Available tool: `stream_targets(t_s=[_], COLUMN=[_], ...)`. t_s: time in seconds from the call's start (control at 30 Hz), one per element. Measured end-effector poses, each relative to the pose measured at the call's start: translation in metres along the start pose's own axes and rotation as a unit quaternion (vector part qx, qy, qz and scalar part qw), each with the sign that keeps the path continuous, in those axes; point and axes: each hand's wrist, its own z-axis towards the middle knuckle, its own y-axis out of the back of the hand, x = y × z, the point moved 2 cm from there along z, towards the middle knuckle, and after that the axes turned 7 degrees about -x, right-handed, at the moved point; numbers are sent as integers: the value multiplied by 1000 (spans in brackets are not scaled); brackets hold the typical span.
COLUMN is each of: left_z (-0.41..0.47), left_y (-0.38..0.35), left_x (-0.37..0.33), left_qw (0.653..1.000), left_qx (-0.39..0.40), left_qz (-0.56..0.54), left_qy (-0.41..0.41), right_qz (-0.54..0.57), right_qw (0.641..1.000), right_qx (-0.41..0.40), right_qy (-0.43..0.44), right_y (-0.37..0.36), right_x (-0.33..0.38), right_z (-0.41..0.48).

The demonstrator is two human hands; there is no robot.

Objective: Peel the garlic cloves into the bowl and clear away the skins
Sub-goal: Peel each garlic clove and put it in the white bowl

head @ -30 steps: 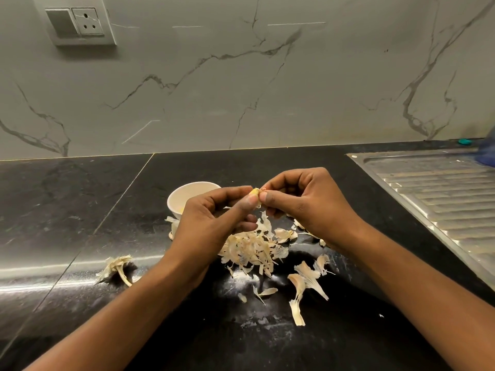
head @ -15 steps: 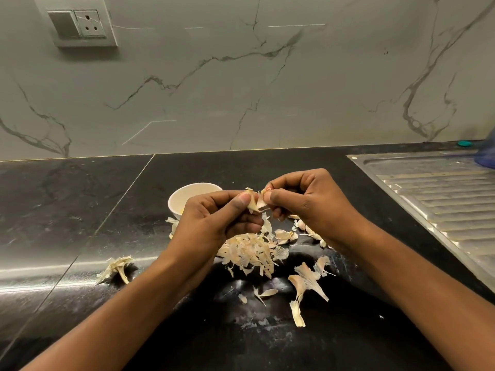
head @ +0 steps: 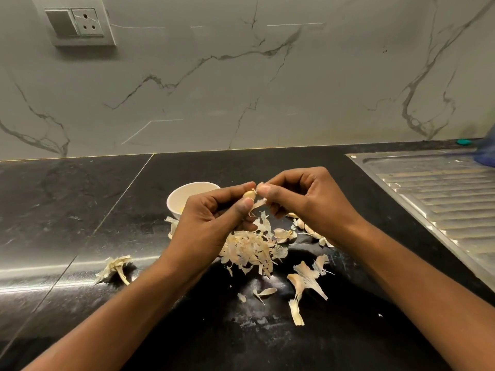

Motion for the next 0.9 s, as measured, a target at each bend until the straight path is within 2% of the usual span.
stream_targets(t_s=[0.17,0.33,0.6,0.9], left_z=[-1,-3,-3,-5], left_y=[1,2,2,1], left_x=[-1,-4,-4,-4], left_qw=[999,998,998,995], left_qx=[2,-10,-30,-48], left_qz=[10,2,-39,-59], left_qy=[-39,-60,-47,-60], right_qz=[-5,90,111,177], right_qw=[999,993,991,975], right_qx=[31,40,-12,-43], right_qy=[-25,-70,-78,-124], right_y=[-5,-10,-22,-34], right_x=[-4,-6,-9,-7], right_z=[0,-2,-6,-9])
